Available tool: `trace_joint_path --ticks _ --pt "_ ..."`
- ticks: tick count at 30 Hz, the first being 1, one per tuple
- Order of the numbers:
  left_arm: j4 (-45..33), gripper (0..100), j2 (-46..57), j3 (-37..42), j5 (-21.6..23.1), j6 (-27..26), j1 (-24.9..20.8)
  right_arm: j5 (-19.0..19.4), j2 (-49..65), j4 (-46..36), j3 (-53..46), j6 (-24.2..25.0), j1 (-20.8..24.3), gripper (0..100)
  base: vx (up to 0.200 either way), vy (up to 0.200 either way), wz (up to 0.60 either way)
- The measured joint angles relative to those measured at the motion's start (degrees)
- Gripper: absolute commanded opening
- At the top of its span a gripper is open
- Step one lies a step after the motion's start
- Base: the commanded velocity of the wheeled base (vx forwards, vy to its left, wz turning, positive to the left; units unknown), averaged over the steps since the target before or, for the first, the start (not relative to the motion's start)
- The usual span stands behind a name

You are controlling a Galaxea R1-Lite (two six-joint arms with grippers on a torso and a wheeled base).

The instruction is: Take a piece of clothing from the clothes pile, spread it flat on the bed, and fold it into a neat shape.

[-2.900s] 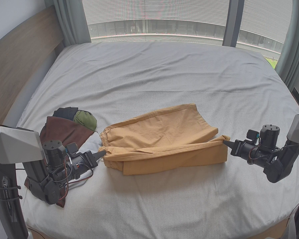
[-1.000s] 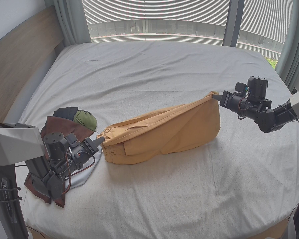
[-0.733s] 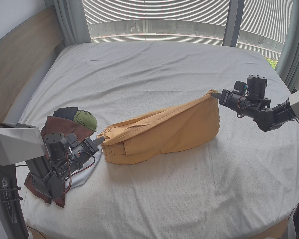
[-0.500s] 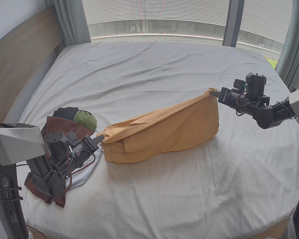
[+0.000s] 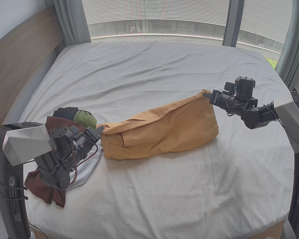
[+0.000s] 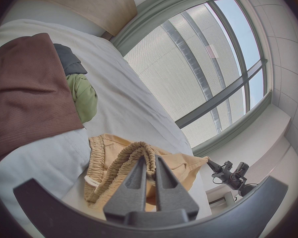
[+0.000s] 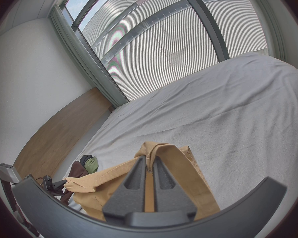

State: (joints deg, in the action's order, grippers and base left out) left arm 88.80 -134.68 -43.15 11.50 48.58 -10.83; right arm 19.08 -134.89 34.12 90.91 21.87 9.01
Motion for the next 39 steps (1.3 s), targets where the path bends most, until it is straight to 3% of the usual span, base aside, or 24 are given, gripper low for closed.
trace_joint_path --ticks 20,21,24,25,39 --pt "-0.1 0 -4.9 -6.4 -1.8 1.5 0.2 -1.0 -7.3 2.1 8.2 1.0 0.2 0 0.0 0.0 0.0" --pt "0.0 100 -5.1 -6.5 -1.8 1.5 0.2 -1.0 -7.5 2.1 8.5 1.0 0.3 0 0.0 0.0 0.0" --pt "0.0 100 -5.4 -6.8 -1.9 1.5 0.3 -1.0 -8.3 2.1 9.7 1.0 0.3 0 0.0 0.0 0.0" --pt "0.0 100 -5.5 -6.8 -1.9 1.5 0.3 -0.9 -8.5 2.1 10.2 1.0 0.3 100 0.0 0.0 0.0" --pt "0.0 100 -5.8 -7.3 -2.7 1.2 3.7 -5.0 -13.3 6.8 19.5 2.0 0.9 100 0.0 0.0 0.0"
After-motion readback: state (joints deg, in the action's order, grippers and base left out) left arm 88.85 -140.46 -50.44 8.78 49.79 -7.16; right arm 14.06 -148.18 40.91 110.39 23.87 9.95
